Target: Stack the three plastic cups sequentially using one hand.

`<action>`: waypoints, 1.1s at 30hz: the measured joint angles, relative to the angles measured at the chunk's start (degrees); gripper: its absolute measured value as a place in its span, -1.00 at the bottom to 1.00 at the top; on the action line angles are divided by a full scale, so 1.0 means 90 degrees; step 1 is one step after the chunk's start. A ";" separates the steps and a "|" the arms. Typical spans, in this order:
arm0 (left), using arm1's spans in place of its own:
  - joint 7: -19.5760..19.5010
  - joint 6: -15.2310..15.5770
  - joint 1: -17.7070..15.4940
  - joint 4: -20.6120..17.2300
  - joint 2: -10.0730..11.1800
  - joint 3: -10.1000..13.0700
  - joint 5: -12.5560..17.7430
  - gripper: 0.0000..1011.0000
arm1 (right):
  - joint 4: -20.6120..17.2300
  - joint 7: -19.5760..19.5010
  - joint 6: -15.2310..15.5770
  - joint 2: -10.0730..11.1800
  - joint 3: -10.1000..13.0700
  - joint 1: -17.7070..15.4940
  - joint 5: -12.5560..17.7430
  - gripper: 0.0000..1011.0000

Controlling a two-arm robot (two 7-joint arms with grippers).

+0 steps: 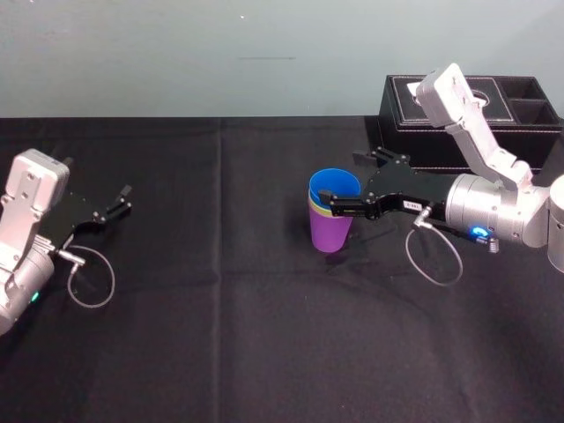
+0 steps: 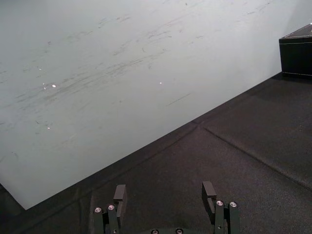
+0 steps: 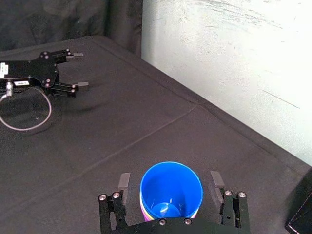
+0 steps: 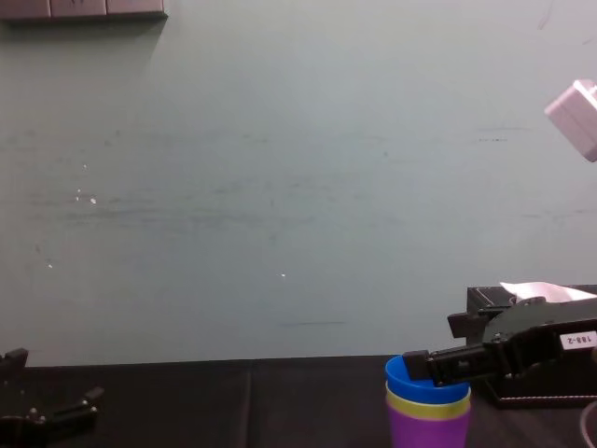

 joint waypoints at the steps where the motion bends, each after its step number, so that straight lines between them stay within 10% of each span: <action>1: 0.0000 0.0000 0.0000 0.0000 0.0000 0.0000 0.0000 1.00 | 0.0000 0.0000 0.0001 0.0000 0.0000 0.0000 0.0000 0.98; 17: 0.0000 0.0000 0.0000 0.0000 0.0000 0.0000 0.0000 1.00 | -0.0244 -0.0124 -0.0104 0.0086 0.0099 -0.0186 -0.0020 0.98; 33: 0.0000 0.0000 0.0000 0.0000 0.0000 0.0000 0.0000 1.00 | -0.0509 -0.0463 -0.0156 0.0458 0.0877 -0.0727 0.0229 0.98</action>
